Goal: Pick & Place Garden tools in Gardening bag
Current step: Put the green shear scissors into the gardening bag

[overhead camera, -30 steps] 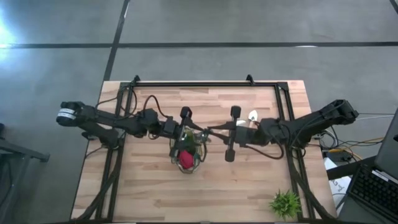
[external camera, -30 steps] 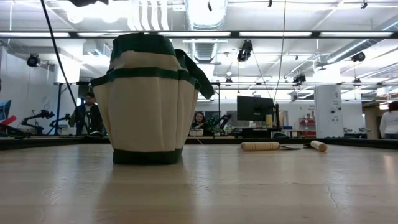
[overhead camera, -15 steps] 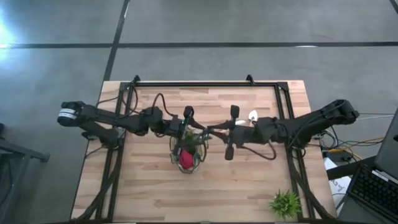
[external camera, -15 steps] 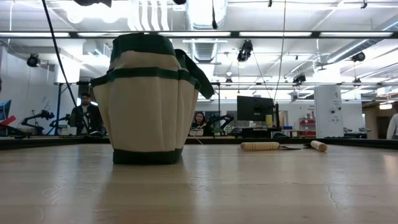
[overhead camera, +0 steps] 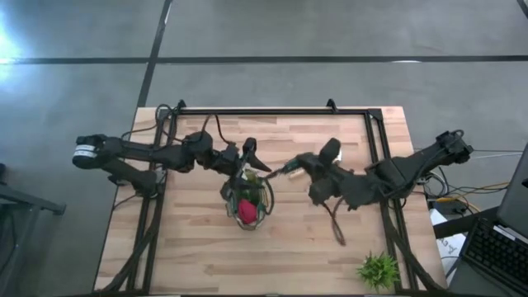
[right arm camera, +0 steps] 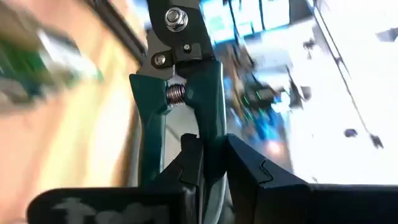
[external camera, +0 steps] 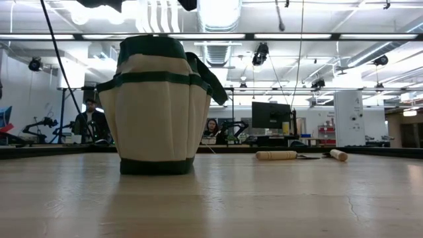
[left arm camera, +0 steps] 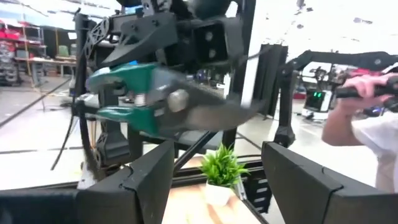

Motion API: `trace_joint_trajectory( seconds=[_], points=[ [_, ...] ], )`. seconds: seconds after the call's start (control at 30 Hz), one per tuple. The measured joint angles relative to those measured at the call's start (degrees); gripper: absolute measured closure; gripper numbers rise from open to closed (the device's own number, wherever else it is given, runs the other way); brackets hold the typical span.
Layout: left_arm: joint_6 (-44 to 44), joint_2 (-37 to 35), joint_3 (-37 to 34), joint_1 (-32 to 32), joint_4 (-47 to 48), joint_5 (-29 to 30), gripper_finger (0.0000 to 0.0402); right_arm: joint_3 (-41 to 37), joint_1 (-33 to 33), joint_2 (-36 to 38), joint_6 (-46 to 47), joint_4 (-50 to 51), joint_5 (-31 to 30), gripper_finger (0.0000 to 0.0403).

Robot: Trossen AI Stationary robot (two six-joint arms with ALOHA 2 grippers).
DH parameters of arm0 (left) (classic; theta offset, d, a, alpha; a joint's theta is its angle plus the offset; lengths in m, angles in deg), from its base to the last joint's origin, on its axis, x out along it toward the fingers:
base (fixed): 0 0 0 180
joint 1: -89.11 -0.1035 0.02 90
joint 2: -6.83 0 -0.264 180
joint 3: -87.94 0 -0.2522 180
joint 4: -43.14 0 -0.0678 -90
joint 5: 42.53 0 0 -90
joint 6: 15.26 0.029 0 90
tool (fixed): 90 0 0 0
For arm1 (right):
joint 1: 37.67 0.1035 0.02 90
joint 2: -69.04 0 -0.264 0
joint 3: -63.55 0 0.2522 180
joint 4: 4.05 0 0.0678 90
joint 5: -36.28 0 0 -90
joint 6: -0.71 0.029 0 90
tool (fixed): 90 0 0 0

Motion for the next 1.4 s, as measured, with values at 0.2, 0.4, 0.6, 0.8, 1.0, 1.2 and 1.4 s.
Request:
trace_joint_trajectory(
  seconds=[0.2,0.4,0.6,0.8,1.0,1.2,1.4],
  points=[
    [-2.86,1.26,0.54,-4.34,-0.06,-4.75,0.0156,-1.48,0.70,0.00,5.59,-0.36,-1.69,0.0368],
    [9.15,3.48,-0.43,-3.14,-3.20,-8.86,0.0156,-1.68,0.06,0.20,10.02,-14.13,-1.20,0.0368],
    [15.64,5.16,-0.83,-1.71,-8.18,-5.20,0.0156,-1.68,-1.46,0.41,16.75,-23.35,11.71,0.0368],
    [20.76,6.15,-0.03,-1.67,-8.89,1.22,0.0156,-2.37,-3.57,-0.85,23.30,-23.60,16.44,0.0368],
    [22.92,6.35,1.34,-0.59,-10.02,0.23,0.0156,-2.62,-3.86,-2.47,23.96,-23.77,16.71,0.0368],
    [21.99,6.67,3.25,0.12,-11.65,-3.50,0.0156,-2.67,-4.63,-3.41,23.85,-24.92,16.68,0.0368],
    [20.45,7.78,4.14,0.21,-11.73,-3.61,0.0157,-2.67,-5.28,-3.59,23.95,-25.51,17.28,0.0368]
  ],
)
